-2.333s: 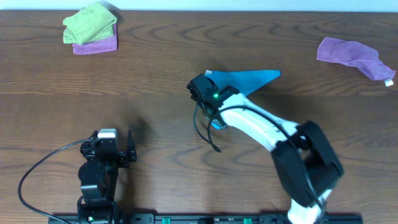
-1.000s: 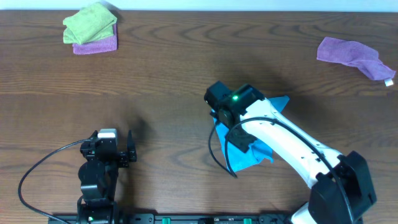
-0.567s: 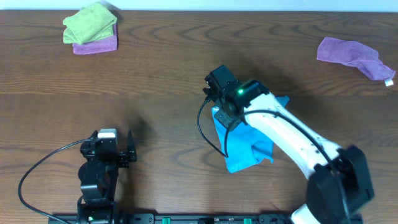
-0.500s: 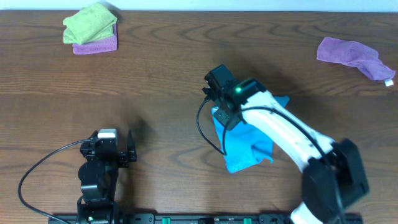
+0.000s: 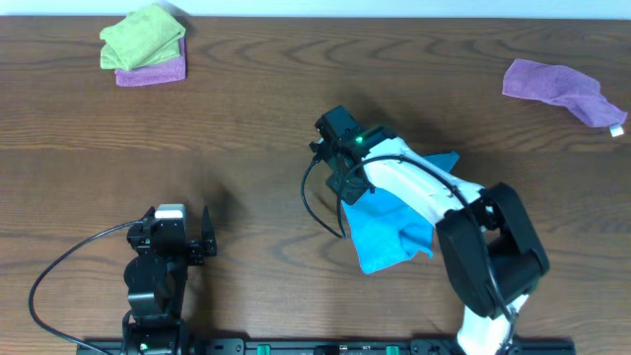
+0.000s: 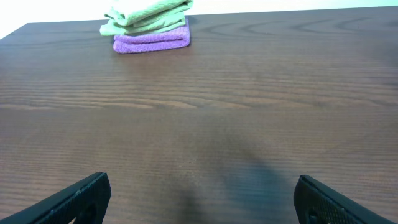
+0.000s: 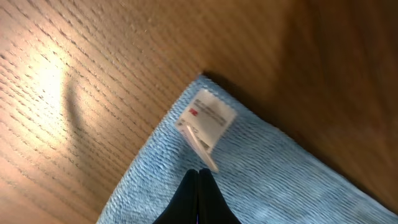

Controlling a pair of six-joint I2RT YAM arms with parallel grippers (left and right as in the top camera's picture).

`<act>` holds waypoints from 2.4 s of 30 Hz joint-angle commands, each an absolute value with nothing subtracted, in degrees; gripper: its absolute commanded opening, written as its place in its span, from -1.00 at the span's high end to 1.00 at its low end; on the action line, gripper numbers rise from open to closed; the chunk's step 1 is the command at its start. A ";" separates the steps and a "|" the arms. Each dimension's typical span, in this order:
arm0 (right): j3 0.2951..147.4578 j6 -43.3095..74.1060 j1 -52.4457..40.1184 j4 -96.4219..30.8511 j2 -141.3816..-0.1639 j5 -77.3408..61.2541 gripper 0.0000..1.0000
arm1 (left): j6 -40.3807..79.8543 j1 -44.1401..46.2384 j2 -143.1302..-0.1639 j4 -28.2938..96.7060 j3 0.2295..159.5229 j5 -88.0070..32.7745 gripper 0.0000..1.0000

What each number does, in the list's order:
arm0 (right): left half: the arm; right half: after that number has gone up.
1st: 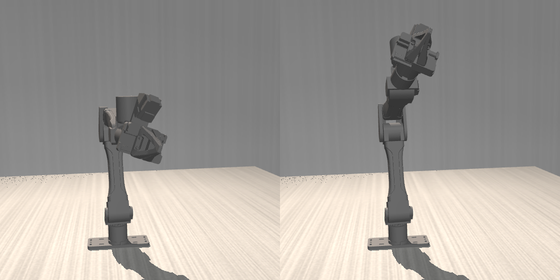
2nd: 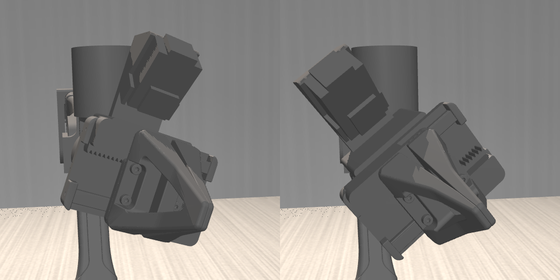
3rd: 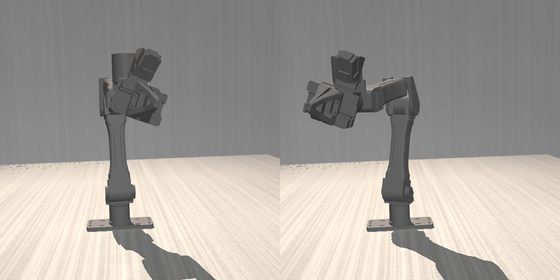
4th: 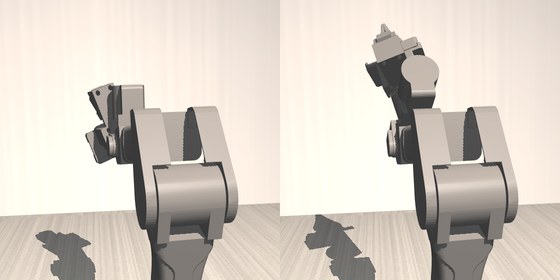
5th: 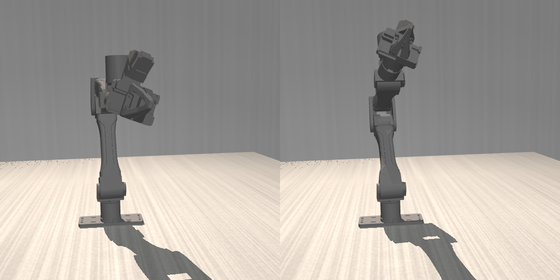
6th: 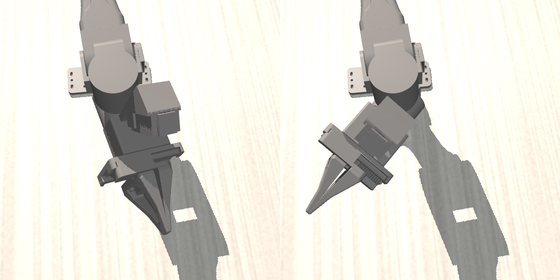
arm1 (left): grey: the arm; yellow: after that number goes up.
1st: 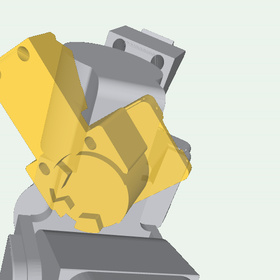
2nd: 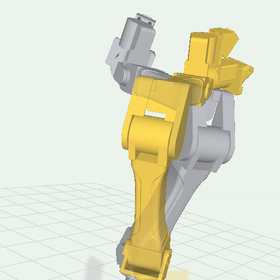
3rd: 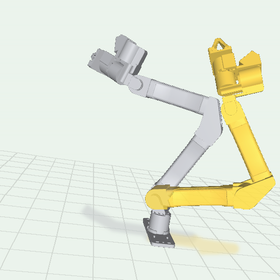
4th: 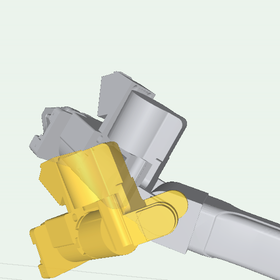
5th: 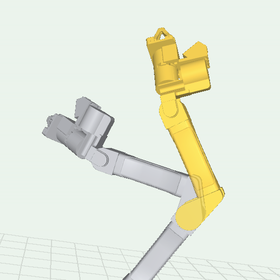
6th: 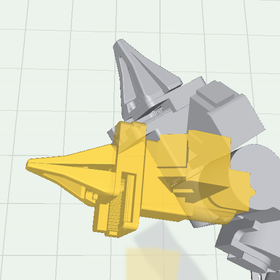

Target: Fold the cloth

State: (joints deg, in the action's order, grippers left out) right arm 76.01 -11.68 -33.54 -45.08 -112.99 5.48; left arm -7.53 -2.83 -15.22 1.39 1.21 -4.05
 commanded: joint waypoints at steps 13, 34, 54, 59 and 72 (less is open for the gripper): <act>76.05 -15.07 -31.79 -35.77 -119.31 4.01 0.97 | -7.73 -2.59 -14.87 4.19 0.25 -3.18 -0.91; 91.61 -15.20 -28.88 -24.62 -132.00 -9.58 0.97 | -7.73 -2.59 -14.87 4.19 0.25 -3.16 -0.90; 104.18 -14.26 -28.47 -31.66 -136.62 -19.44 0.97 | -7.73 -2.59 -14.87 4.19 0.25 -3.18 -0.91; 109.27 -14.46 -27.88 -39.57 -133.69 -14.66 0.65 | -7.73 -2.59 -14.87 4.19 0.25 -3.16 -0.91; 117.43 -16.75 -28.82 -62.98 -109.84 1.45 -0.99 | -7.73 -2.59 -14.87 4.19 0.25 -3.18 -0.91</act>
